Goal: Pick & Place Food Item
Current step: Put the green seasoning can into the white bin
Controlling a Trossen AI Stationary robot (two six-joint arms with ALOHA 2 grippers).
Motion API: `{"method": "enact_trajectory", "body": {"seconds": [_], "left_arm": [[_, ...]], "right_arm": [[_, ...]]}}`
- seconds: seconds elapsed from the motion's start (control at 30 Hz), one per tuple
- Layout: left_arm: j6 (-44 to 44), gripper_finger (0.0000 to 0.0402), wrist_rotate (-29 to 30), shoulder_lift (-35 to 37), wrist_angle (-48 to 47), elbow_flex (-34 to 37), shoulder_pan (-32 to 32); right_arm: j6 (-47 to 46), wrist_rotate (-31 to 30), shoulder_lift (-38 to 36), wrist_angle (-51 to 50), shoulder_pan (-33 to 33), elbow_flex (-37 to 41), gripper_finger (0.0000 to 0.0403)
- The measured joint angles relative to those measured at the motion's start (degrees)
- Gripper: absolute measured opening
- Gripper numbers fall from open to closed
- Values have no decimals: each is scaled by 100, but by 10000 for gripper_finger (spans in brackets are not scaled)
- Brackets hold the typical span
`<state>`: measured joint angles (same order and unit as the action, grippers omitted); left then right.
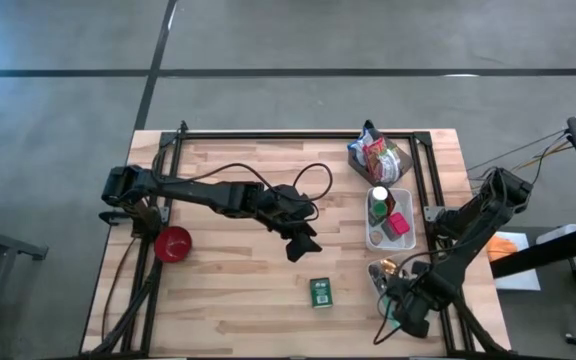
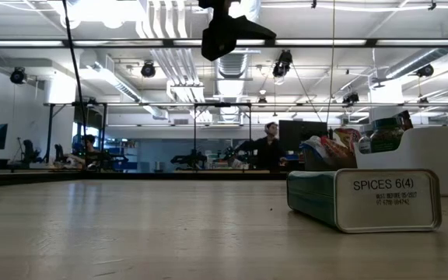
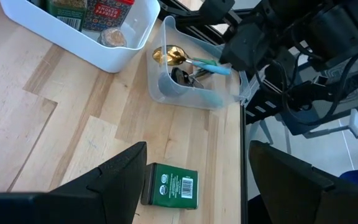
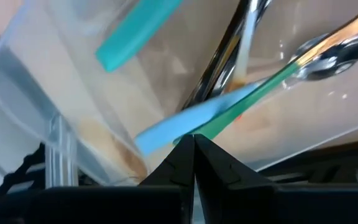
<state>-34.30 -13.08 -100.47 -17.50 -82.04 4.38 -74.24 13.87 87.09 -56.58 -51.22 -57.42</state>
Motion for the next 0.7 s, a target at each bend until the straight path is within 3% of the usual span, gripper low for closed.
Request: {"method": "enact_trajectory", "body": {"seconds": [0.3, 0.4, 0.6, 0.7], "left_arm": [[-37, 283, 0, 0, -3, 0, 0], [-137, 283, -77, -14, -3, -1, 44], [756, 283, -66, -130, -54, -4, 538], [607, 283, 8, -217, -132, -6, 695]], "right_arm": [[171, 90, 26, 254, 0, -4, 8], [-79, -308, 26, 239, -2, -25, 8], [-179, -1143, -195, 251, -17, -368, 8], [-356, -1602, -229, 239, -14, -511, 8]]}}
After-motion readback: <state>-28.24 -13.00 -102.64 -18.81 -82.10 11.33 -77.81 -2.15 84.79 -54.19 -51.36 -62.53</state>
